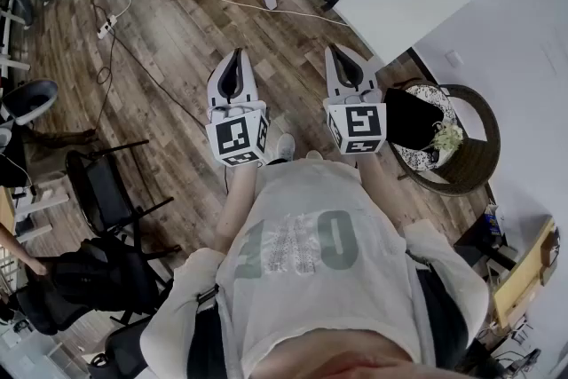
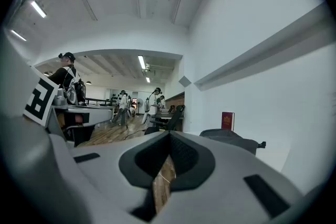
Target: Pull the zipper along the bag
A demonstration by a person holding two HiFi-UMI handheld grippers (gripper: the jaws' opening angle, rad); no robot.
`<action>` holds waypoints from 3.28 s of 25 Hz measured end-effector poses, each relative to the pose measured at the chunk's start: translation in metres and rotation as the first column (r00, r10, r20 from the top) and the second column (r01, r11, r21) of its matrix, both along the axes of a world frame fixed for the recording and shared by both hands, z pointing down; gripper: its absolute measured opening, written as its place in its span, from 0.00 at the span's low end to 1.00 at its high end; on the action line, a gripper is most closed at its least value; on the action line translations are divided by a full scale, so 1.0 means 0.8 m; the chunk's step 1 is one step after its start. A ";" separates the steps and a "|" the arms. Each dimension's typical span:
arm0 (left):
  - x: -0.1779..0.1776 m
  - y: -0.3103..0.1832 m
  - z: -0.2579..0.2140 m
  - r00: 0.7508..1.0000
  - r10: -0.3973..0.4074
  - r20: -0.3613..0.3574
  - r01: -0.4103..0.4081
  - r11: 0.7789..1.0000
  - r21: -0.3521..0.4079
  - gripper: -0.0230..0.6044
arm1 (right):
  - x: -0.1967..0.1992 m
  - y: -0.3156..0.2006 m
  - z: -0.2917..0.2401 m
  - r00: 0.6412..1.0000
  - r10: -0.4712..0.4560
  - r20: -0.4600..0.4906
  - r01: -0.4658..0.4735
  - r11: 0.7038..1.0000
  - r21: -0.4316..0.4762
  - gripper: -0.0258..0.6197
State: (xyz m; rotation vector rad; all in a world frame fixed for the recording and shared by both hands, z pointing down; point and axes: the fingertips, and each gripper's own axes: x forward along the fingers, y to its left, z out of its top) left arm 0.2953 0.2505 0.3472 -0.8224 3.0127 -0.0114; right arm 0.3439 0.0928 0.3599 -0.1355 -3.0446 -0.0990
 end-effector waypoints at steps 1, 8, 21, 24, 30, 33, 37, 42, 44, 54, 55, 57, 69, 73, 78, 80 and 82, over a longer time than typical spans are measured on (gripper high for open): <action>0.000 0.001 0.001 1.000 -0.002 0.000 0.002 1.000 0.000 0.08 | -0.001 0.001 0.001 1.000 -0.002 0.001 0.002 1.000 -0.007 0.08; -0.003 0.007 0.000 1.000 -0.003 -0.002 0.003 1.000 0.009 0.08 | -0.003 0.007 0.003 1.000 -0.013 0.001 0.013 1.000 -0.007 0.08; -0.063 0.060 -0.013 0.999 0.014 0.029 -0.016 0.998 0.061 0.08 | -0.056 0.054 0.007 1.000 -0.006 0.018 0.008 0.997 -0.075 0.08; -0.083 0.073 -0.015 0.999 0.016 0.039 -0.019 0.997 0.076 0.08 | -0.066 0.064 0.015 1.000 0.010 0.004 -0.009 0.999 -0.050 0.08; -0.122 0.085 -0.007 0.999 0.016 0.031 -0.019 0.995 0.098 0.08 | -0.094 0.064 0.017 0.999 0.033 -0.001 -0.033 0.999 -0.019 0.08; -0.148 0.076 -0.006 0.999 0.027 0.037 -0.031 0.994 0.102 0.08 | -0.123 0.058 0.016 0.999 0.039 0.007 -0.039 0.999 -0.010 0.08; -0.183 0.061 0.004 0.999 0.023 0.041 -0.027 0.995 0.093 0.08 | -0.163 0.045 0.022 0.999 0.030 0.018 -0.030 1.000 0.000 0.08; -0.247 0.056 0.014 1.000 -0.007 0.031 0.004 0.996 0.085 0.08 | -0.231 0.027 0.035 1.000 0.021 0.008 -0.021 1.000 -0.020 0.08; -0.279 0.054 0.011 0.999 -0.021 0.037 0.018 0.996 0.087 0.08 | -0.266 0.020 0.035 1.000 0.013 0.010 -0.013 1.000 -0.017 0.08; -0.461 0.000 -0.014 0.995 -0.058 0.080 0.054 0.997 0.049 0.08 | -0.466 -0.032 0.018 0.999 -0.039 0.036 0.040 0.998 -0.039 0.09; -0.478 -0.004 -0.015 0.994 -0.064 0.084 0.060 0.997 0.046 0.08 | -0.485 -0.035 0.019 0.998 -0.046 0.036 0.048 0.998 -0.042 0.08; -0.510 -0.011 -0.014 0.994 -0.074 0.081 0.071 0.997 0.043 0.08 | -0.520 -0.039 0.019 0.998 -0.062 0.033 0.063 0.997 -0.048 0.09; -0.600 -0.048 -0.029 0.990 -0.091 0.111 0.083 0.994 0.077 0.08 | -0.624 -0.071 -0.009 0.992 -0.097 0.086 0.098 0.995 -0.016 0.08; -0.613 -0.048 -0.031 0.989 -0.096 0.112 0.088 0.993 0.074 0.08 | -0.638 -0.067 -0.012 0.990 -0.106 0.092 0.107 0.994 -0.010 0.08; -0.632 -0.061 -0.033 0.990 -0.088 0.113 0.081 0.994 0.071 0.08 | -0.654 -0.075 -0.013 0.991 -0.100 0.095 0.103 0.994 -0.032 0.09; -0.637 -0.063 -0.032 0.991 -0.086 0.103 0.078 0.994 0.078 0.08 | -0.658 -0.075 -0.012 0.991 -0.097 0.087 0.100 0.994 -0.034 0.08; -0.646 -0.065 -0.032 0.992 -0.078 0.100 0.070 0.995 0.077 0.08 | -0.665 -0.076 -0.014 0.992 -0.088 0.087 0.091 0.995 -0.037 0.09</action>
